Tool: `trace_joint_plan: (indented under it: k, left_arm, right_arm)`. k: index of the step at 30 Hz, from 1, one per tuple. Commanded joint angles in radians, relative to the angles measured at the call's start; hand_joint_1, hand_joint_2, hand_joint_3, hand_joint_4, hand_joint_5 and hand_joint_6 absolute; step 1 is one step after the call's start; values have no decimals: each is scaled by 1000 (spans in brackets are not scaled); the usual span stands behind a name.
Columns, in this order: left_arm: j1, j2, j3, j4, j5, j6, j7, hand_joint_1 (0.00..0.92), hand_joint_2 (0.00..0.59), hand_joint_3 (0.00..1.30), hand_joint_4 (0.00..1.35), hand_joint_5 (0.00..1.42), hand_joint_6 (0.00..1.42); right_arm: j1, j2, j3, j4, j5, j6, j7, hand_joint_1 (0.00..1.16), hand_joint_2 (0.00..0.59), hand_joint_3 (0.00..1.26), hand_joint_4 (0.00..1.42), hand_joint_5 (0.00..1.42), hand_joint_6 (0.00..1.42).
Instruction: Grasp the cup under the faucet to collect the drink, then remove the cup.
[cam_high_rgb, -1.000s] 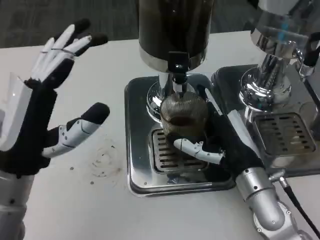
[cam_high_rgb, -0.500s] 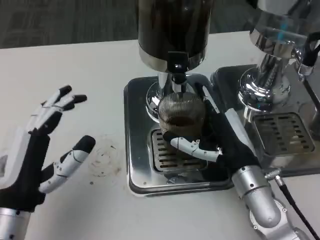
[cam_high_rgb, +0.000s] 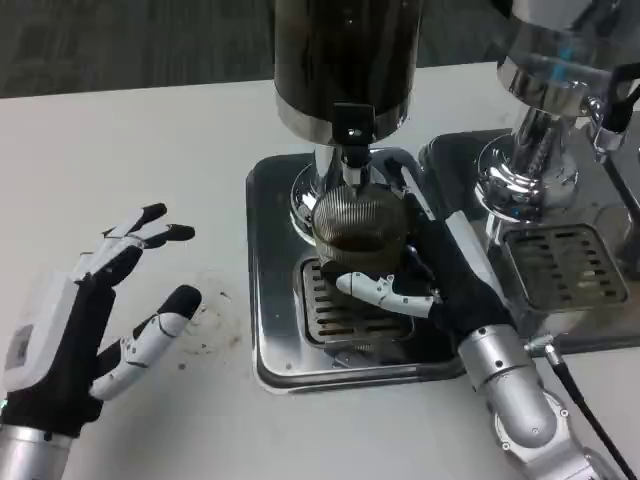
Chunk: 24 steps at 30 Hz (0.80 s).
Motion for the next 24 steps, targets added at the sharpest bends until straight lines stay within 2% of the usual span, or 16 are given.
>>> trace_joint_plan:
  k: [1,6,10,18,24]
  left_arm:
    - [9,3,5,-8,-13,-11,30,0,206,406,166,293,135]
    - [19,-1,6,-23,-20,-11,39,0,207,411,169,295,137]
    - [21,-2,5,-21,-23,-4,45,0,205,413,179,304,139]
    - [4,1,0,-4,-48,1,20,0,205,413,180,306,140]
    - [-17,6,-17,22,-66,-6,-8,0,204,413,181,306,140]
  right_arm:
    - [10,20,20,44,3,22,43,796,168,43,227,242,329]
    - [11,26,13,56,3,27,21,876,182,267,408,374,409]
    - [13,30,9,56,-8,26,-17,962,186,395,514,463,450]
    - [7,31,19,65,-56,9,-119,1048,146,523,568,577,570]
    - [11,31,20,59,-87,-16,-207,1067,118,584,630,652,628]
